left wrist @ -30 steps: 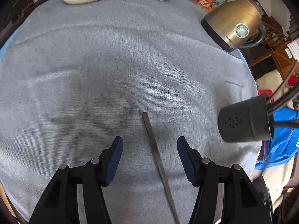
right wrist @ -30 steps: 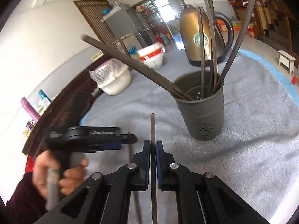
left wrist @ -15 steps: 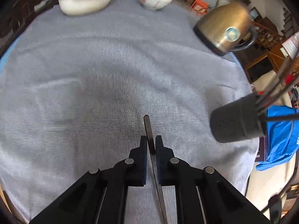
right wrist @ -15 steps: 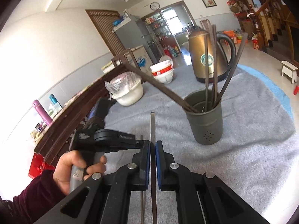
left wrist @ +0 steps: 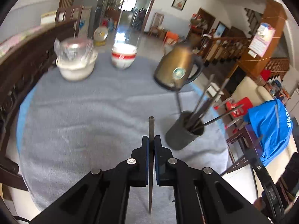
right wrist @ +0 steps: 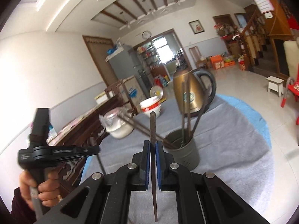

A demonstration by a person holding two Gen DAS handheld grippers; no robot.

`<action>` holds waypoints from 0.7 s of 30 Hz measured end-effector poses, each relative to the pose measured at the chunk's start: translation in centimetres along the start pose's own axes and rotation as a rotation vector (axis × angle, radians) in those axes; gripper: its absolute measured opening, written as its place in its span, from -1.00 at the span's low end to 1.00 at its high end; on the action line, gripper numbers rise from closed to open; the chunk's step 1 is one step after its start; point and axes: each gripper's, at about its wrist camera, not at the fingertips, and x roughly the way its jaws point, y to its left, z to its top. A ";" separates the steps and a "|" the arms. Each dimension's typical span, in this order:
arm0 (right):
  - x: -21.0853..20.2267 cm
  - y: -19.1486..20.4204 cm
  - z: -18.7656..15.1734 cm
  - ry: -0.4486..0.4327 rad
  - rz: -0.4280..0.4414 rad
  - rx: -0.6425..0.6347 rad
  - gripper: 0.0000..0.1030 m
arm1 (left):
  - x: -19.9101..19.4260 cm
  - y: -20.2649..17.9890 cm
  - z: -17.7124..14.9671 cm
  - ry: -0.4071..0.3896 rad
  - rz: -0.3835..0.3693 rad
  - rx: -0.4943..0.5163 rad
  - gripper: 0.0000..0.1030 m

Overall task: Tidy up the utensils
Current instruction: 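Carry both chopsticks over the grey cup and open both tools to drop them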

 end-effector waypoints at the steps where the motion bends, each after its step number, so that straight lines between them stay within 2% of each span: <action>1: -0.3 -0.1 0.1 -0.012 -0.006 0.004 -0.87 | -0.7 -0.3 0.0 -0.015 -0.005 0.007 -0.89; 7: -2.7 -1.8 1.2 -0.108 -0.032 0.052 -0.87 | -3.7 -3.4 0.5 -0.128 -0.013 0.075 -0.89; 12: -3.6 -3.1 2.3 -0.153 -0.046 0.079 -0.87 | -5.1 -5.9 1.3 -0.176 -0.039 0.117 -0.89; 21: -4.3 -2.9 7.1 -0.321 -0.112 0.046 -0.87 | -6.0 -10.0 4.7 -0.261 -0.065 0.160 -0.89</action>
